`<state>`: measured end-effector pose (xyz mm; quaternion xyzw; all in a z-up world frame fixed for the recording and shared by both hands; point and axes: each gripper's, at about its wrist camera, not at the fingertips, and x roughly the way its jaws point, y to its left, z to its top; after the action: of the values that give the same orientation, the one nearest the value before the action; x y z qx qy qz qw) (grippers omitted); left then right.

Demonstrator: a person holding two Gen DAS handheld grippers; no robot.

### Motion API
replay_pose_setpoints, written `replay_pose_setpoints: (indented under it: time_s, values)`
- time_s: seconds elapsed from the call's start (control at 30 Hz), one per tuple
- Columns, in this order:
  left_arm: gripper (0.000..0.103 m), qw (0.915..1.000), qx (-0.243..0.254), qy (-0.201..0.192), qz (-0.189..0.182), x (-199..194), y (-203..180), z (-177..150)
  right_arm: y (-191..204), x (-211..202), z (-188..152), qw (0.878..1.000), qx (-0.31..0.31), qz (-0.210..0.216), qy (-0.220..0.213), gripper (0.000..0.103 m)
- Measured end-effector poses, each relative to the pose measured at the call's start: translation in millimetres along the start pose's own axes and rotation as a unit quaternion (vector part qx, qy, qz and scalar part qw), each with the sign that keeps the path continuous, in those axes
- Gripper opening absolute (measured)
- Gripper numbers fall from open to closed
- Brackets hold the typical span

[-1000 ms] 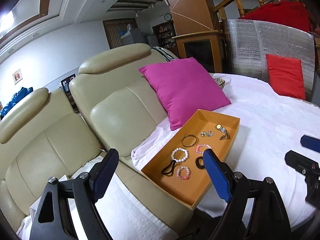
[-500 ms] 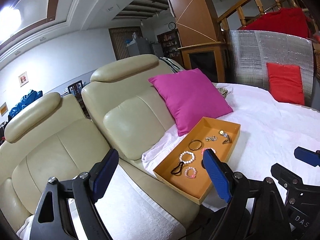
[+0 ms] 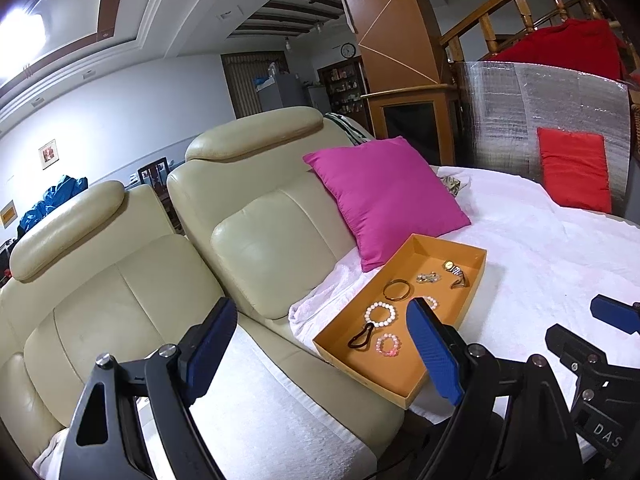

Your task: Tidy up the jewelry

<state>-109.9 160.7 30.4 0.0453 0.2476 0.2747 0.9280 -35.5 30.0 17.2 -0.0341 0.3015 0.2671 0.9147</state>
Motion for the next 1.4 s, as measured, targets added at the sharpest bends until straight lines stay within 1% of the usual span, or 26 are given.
replay_pose_setpoints:
  time_s: [0.37,0.87,1.4]
  values:
    - [0.087,1.0000,-0.002,0.004,0.005,7,8,-1,5,1,2,1.000,-0.003,-0.001,-0.001,0.065]
    - [0.087,0.9999,0.006,0.006,0.010,10,6,-1,-4,7,6,1.000,0.010,-0.003,0.004,0.065]
    - [0.087,0.9999,0.006,0.007,0.012,15,9,-1,-2,9,9,1.000,0.009,-0.005,0.003,0.065]
